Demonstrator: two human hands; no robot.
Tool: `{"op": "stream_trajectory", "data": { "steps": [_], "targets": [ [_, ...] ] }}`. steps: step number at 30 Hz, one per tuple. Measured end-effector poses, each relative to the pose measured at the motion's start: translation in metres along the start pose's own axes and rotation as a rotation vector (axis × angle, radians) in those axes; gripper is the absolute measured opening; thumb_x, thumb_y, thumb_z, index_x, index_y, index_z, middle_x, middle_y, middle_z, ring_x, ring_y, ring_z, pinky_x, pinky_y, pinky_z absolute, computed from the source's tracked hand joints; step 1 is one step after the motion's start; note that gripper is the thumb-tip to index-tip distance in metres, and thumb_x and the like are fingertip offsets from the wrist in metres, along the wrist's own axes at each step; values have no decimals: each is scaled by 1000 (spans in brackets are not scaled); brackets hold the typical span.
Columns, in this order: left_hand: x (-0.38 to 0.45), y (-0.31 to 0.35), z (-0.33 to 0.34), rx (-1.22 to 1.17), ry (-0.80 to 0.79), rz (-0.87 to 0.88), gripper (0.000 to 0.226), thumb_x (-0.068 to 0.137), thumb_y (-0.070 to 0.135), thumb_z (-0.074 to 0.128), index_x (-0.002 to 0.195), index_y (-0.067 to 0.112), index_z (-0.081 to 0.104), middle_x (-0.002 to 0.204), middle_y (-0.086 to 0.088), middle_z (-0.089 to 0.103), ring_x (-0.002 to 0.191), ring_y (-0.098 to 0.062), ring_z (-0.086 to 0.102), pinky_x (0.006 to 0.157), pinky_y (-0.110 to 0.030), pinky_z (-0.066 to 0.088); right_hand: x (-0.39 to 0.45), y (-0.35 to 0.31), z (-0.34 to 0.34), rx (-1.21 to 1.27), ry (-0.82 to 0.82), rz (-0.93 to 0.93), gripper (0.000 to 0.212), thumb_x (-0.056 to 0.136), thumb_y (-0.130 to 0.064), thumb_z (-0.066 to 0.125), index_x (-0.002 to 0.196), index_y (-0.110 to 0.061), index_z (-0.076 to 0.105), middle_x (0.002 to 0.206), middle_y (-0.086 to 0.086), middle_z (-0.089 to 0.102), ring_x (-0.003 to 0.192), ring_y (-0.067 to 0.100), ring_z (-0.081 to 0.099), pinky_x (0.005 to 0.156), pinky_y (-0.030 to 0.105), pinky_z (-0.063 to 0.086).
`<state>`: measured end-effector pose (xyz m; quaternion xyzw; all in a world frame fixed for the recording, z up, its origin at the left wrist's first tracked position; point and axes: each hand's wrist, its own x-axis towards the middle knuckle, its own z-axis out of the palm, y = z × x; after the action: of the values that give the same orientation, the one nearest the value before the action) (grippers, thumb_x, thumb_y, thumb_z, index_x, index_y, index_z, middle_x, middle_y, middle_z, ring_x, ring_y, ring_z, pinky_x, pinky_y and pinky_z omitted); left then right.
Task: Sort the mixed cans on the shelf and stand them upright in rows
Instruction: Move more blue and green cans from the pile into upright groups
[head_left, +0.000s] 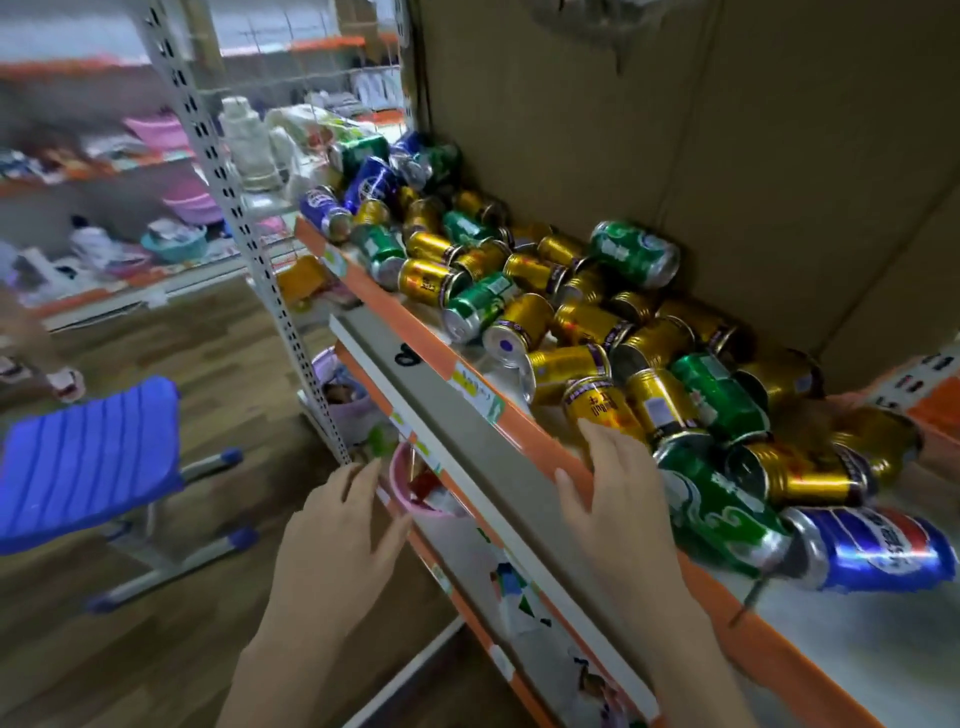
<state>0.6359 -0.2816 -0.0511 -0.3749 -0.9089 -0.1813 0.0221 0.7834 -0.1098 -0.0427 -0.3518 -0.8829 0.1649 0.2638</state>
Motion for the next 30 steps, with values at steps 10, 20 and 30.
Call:
{"op": "stream_trajectory", "data": {
  "steps": [10, 20, 30],
  "targets": [
    [123, -115, -10, -52, -14, 17, 57, 86, 43, 59, 135, 16, 47, 128, 0, 54, 113, -18, 53, 91, -32, 44, 83, -52, 84, -128, -6, 122, 48, 74, -8, 75, 118, 2, 58, 108, 17, 62, 102, 36, 57, 88, 39, 43],
    [264, -231, -44, 6, 30, 247, 54, 68, 25, 81, 115, 3, 62, 106, -13, 65, 91, -34, 63, 70, -41, 53, 163, -156, 169, -201, 2, 226, 55, 87, -24, 62, 136, -7, 44, 136, 8, 47, 130, 25, 38, 110, 38, 27],
    [346, -227, 2, -115, -137, 422, 55, 82, 35, 68, 126, 5, 56, 117, -11, 60, 104, -32, 59, 79, -43, 52, 208, -152, 181, -260, 63, 436, 51, 86, -20, 62, 132, -5, 47, 132, 10, 50, 126, 27, 40, 107, 38, 29]
  ]
}}
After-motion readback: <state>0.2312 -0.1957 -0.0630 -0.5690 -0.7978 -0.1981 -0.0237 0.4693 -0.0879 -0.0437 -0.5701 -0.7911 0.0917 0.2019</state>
